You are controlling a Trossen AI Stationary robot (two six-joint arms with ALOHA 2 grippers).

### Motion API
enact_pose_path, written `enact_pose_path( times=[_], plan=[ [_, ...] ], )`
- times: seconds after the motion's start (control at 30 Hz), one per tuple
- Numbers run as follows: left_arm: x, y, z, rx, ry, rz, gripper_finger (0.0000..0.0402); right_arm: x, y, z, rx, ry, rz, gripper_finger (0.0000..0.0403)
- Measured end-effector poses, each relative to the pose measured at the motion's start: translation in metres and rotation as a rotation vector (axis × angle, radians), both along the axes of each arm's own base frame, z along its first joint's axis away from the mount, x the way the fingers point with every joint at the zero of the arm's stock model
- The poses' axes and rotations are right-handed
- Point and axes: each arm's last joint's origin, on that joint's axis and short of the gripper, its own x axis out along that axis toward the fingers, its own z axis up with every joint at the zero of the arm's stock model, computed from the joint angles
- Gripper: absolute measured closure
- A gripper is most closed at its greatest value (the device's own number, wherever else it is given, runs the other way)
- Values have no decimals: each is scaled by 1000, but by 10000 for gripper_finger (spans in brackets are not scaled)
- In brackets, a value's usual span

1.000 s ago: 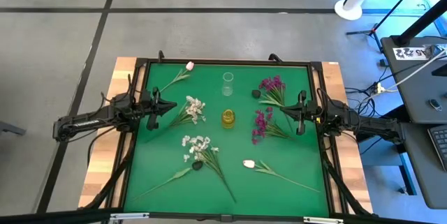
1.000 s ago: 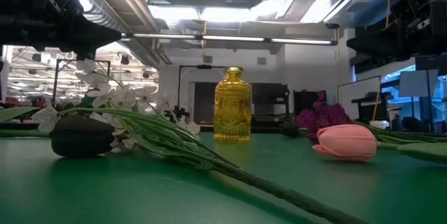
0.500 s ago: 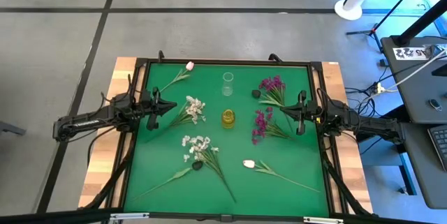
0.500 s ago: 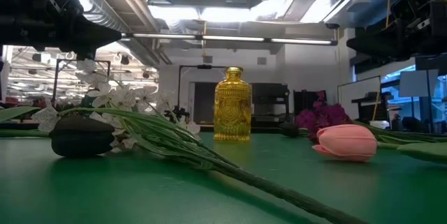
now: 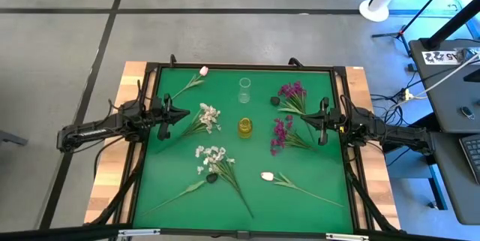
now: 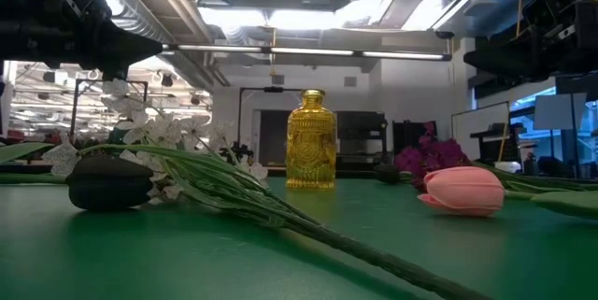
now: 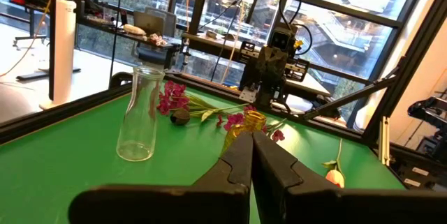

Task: Sort flowers into vase by color

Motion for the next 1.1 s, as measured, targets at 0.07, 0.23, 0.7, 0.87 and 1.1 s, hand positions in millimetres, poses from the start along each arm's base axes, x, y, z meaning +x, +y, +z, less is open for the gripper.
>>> enact_pose_path(
  times=[0.07,0.23,0.7,0.87,1.1],
  plan=[
    [0,0,0,0,0,0,401,0,0,0,0,0,0,402],
    [0,0,0,0,0,0,401,0,0,0,0,0,0,402],
    [0,0,0,0,-1,0,401,0,0,0,0,0,0,402],
    [0,0,0,-7,-2,0,401,0,0,0,0,0,0,402],
    [0,0,0,-29,-7,-3,401,0,0,0,0,0,0,402]
  ],
)
